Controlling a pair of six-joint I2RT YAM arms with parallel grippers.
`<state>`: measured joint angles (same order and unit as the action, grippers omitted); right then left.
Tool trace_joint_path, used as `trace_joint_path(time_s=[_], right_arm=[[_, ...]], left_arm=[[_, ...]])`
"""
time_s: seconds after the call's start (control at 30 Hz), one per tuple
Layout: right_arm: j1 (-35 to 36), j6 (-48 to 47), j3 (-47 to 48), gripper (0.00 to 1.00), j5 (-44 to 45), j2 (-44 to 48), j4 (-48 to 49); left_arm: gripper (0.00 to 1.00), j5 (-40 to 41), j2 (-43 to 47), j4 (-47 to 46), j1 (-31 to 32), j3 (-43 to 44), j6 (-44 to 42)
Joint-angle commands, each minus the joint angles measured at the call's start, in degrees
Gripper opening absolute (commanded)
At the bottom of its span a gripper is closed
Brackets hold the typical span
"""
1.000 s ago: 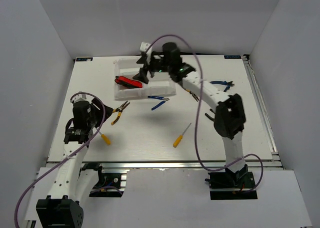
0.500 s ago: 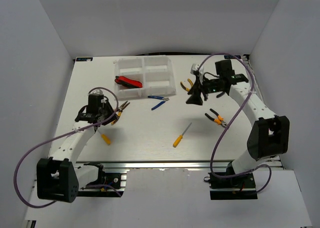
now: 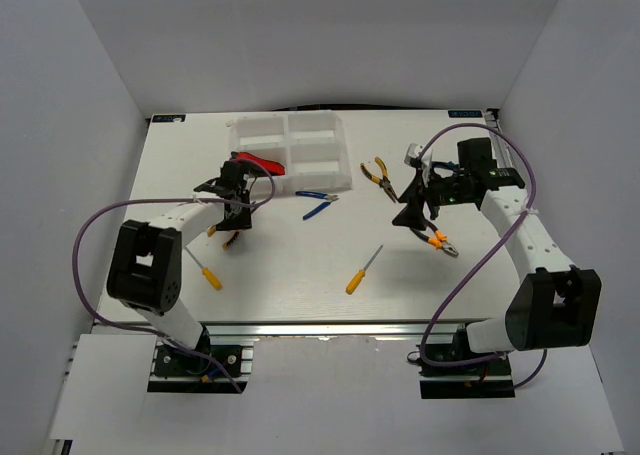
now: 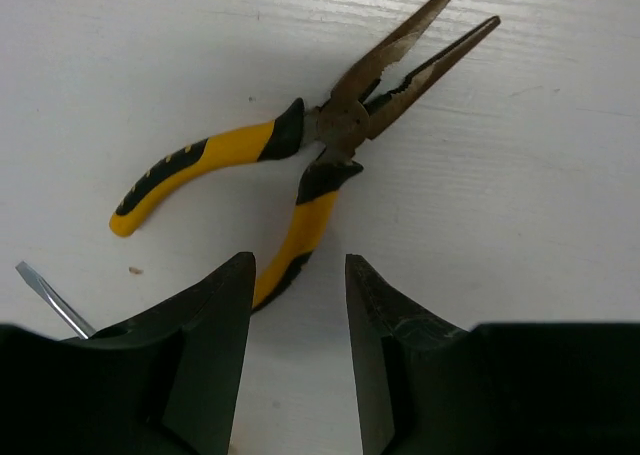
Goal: Sort the tools into containers
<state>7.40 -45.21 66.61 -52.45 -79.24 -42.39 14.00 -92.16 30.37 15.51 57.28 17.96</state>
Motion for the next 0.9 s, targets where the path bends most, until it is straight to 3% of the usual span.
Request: trace_joint_path(time_s=[0.0,0.37,0.53,0.67,0.8,0.87], right_arm=[[-1.1,-1.3,-0.6,0.76,-1.4,0.5,-1.3],[-1.6,-0.9,-3.2,0.76,-2.4,1.5,-0.4],[-1.6,-0.3,-3.1,0.76,-2.6,1.5,-0.1],[-1.6,-0.3,-3.3,0.76,-2.4,2.0,-0.3],[-1.6,-0.8,-3.8,0.76,-2.0,2.5,-0.8],[-1.6,-1.0,-3.8,0.75,-1.9,2.8,-1.0]], left_arm=[[0.53,3.6,-2.1,1.2,0.0,3.2,-5.2],[0.47,0.1,-8.2,-1.3,0.0,4.4,-8.0],[0.39,-0.3,-8.2,-2.9,0.0,2.3,-8.2],[0.29,-0.8,-7.2,-3.8,0.0,-0.1,-7.6],[0.09,-2.6,-3.7,-4.6,0.0,-3.0,-6.4],[0.04,-4.1,-0.2,-4.6,0.0,-4.5,-5.2]])
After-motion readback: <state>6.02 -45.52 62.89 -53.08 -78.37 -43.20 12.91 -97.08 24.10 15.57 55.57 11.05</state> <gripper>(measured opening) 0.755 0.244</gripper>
